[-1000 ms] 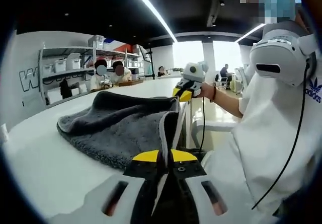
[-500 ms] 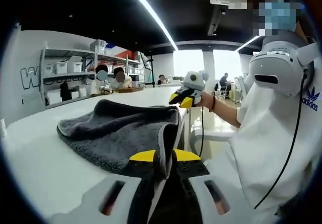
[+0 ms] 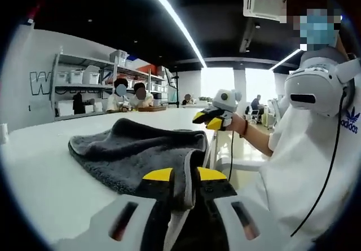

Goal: Open the folded towel by lifting each exposed corner and separating the folded layers until the towel lies flat within the target outline without major curled edges

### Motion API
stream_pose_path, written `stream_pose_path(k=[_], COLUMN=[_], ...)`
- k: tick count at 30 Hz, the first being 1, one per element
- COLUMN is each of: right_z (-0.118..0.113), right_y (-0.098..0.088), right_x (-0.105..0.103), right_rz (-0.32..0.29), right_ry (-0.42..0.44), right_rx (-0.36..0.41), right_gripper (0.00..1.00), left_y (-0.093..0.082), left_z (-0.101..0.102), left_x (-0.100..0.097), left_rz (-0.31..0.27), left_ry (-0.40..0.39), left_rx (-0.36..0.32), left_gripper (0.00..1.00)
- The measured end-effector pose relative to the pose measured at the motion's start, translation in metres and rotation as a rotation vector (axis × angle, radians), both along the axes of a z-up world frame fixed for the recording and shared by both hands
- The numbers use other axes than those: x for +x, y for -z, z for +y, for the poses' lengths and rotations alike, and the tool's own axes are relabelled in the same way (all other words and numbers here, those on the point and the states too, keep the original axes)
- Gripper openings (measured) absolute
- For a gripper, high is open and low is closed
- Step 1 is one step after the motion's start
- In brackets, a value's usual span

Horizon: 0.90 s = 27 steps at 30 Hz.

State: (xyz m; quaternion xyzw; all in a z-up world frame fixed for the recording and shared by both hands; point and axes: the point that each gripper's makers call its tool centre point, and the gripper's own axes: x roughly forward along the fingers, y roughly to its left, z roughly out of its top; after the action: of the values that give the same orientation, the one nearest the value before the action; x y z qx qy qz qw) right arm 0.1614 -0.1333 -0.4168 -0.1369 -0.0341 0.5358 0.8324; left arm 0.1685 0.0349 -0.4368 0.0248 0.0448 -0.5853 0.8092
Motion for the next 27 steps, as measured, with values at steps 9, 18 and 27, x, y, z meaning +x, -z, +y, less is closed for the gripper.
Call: stream_pose_path(k=[9, 18, 27], right_z=[0.001, 0.002, -0.006], right_y=[0.001, -0.004, -0.012], right_x=[0.011, 0.017, 0.027], right_rz=[-0.007, -0.001, -0.007], right_ry=[0.049, 0.087, 0.154], right_rx=[-0.013, 0.019, 0.051], right_gripper=[0.19, 0.23, 0.27], left_y=[-0.001, -0.002, -0.005], left_z=[0.0, 0.001, 0.001], left_x=[0.009, 0.019, 0.03], left_rz=[-0.015, -0.018, -0.005], left_ry=[-0.037, -0.068, -0.111], left_rx=[-0.003, -0.013, -0.03], left_gripper=[0.17, 0.22, 0.29])
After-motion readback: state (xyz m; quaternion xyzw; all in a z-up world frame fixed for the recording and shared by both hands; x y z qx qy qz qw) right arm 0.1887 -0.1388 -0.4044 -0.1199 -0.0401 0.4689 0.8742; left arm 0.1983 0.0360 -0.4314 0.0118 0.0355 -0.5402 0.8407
